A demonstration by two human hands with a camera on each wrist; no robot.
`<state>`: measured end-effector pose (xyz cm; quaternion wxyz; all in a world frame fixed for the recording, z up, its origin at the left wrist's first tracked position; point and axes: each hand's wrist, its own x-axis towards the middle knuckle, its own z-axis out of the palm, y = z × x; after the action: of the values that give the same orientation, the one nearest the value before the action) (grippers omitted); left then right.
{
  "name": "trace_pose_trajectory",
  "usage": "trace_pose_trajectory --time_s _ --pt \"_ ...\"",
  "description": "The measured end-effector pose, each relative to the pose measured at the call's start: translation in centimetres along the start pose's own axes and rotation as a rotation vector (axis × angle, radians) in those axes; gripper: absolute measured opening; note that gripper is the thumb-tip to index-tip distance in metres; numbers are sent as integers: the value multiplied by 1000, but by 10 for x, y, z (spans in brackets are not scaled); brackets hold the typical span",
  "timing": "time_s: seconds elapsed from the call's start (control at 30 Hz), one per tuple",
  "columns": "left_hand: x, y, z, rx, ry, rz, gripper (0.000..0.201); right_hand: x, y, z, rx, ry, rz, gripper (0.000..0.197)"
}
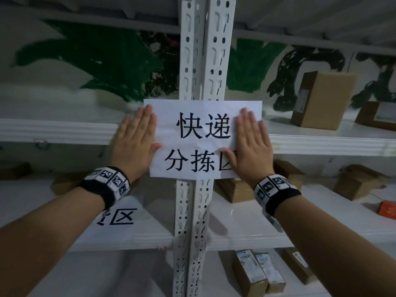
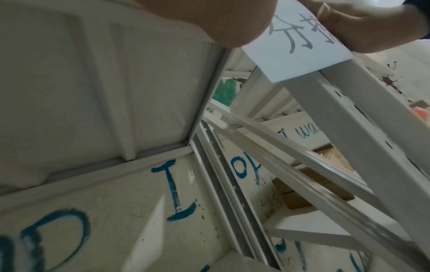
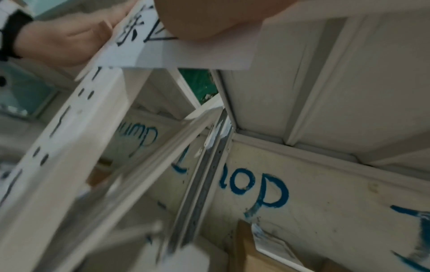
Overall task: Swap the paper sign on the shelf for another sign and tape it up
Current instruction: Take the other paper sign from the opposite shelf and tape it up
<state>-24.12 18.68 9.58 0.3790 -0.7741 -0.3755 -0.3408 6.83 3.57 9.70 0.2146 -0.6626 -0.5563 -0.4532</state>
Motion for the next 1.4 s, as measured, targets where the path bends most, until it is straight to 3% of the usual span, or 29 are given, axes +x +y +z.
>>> trace_pose_trajectory --time_s 0.1,0.13,0.2,0.3,0.4,0.5,0.63,0.97,1.1,1.17,1.2,1.3,1.4 --pt "-17 -25 -3 -72 -15 -124 80 -8 27 -17 99 -52 441 109" --pt "-22 -32 -6 -126 -8 -171 84 -10 38 -23 137 -39 537 114" --pt "-26 -29 -14 -239 54 -260 90 -12 42 -37 171 19 589 112" --pt "-3 22 -36 -342 230 -192 90 5 -7 -46 205 141 344 94" --pt "37 78 -45 -323 260 -71 84 33 -64 -37 255 205 52 82" --pt "53 86 -29 -214 177 -113 80 49 -73 -19 279 211 156 78" --pt "50 73 -22 -204 180 -82 80 46 -58 -8 232 266 242 80" --pt "19 1 -14 -92 74 -191 83 -8 62 7 164 178 343 87" --pt "9 0 -22 -193 89 -382 84 -27 93 1 324 142 431 86" --pt "23 37 -39 -352 247 -421 84 -18 65 -14 452 222 553 88" --pt "34 63 -49 -403 298 -353 84 -9 39 -20 485 249 554 86" --pt "63 129 -53 -326 293 -93 84 19 -55 -29 517 251 270 75" --pt "69 138 -35 -234 171 -175 84 35 -86 -20 553 273 90 64"
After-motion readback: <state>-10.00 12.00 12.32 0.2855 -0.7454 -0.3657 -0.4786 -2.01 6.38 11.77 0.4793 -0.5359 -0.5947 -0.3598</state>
